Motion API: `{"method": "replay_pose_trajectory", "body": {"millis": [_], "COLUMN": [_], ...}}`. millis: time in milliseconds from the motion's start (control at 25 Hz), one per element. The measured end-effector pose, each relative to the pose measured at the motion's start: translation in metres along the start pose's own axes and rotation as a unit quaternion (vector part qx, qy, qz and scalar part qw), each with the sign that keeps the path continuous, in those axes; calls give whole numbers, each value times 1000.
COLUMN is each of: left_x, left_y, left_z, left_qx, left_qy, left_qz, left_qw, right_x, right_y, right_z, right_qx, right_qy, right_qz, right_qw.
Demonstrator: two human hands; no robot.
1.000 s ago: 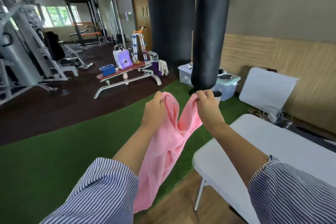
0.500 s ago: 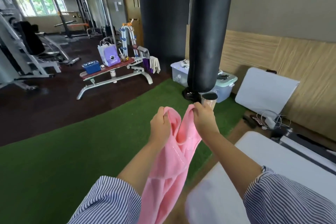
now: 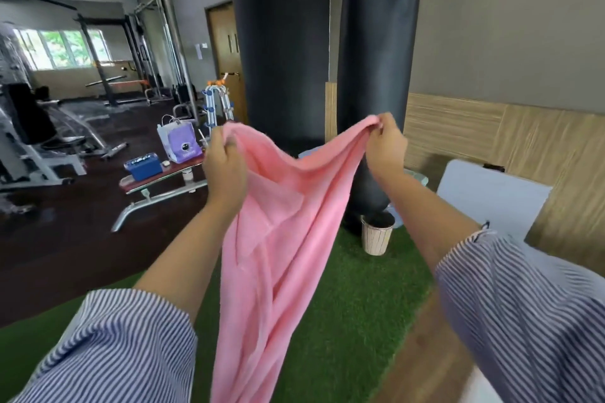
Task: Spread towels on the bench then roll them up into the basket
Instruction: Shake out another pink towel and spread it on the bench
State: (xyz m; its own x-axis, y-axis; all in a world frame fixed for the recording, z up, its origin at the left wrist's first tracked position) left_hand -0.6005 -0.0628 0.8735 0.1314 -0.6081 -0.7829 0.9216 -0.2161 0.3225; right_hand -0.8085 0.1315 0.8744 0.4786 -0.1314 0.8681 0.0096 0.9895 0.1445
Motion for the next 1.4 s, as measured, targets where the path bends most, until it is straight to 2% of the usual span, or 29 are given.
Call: {"method": "replay_pose_trajectory", "body": {"millis": [160, 280, 400, 480, 600, 720, 840, 920, 1000, 1080, 1120, 1280, 1400], "left_x": [-1, 4, 12, 19, 10, 0, 7, 13, 19, 23, 23, 1, -25], "left_y": [17, 3, -15, -25, -43, -55, -57, -52, -43, -31, -25, -1, 14], "left_z": [-25, -81, -160, -220, -309, -386, -454, -485, -510, -535, -550, -609, -641], "left_qx": [-43, 18, 113, 180, 265, 309, 379, 411, 428, 446, 455, 488, 468], "left_qy": [-16, -73, -76, -72, -68, -69, -52, -36, 2, 31, 45, 38, 27], "left_qz": [75, 217, 286, 283, 223, 214, 230, 241, 255, 279, 288, 284, 273], "left_qw": [996, 973, 948, 939, 936, 924, 895, 878, 867, 850, 841, 825, 840], "right_x": [-42, -87, -138, -167, -190, -210, -228, -241, -264, -274, -275, -272, -255], "right_y": [58, 114, 180, 228, 300, 366, 411, 420, 428, 445, 455, 505, 551], "right_z": [20, 0, -35, -53, -66, -83, -117, -149, -187, -223, -237, -265, -276], "right_qx": [-29, 0, 26, 33, 18, 14, 97, 213, 345, 417, 437, 384, 344], "right_qy": [-58, -80, -116, -120, -124, -124, -83, -14, -31, -82, -72, -4, 53], "right_qz": [-1, -13, -57, -83, -85, -159, -313, -405, -404, -345, -335, -320, -363], "right_qw": [998, 997, 991, 989, 988, 979, 941, 889, 846, 837, 831, 866, 864]}}
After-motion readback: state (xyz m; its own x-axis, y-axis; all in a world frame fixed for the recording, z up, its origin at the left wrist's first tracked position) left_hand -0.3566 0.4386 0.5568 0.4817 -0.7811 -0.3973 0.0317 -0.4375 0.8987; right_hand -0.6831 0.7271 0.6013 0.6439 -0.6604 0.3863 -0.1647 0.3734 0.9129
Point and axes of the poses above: each hand's wrist, its own z-axis towards the middle knuckle, its own y-axis out of the back of the hand, x = y × z, the point moved 6 cm from there along z, towards the middle knuckle, and after that the axes turned 12 degrees about z, right-handed, at the moved point
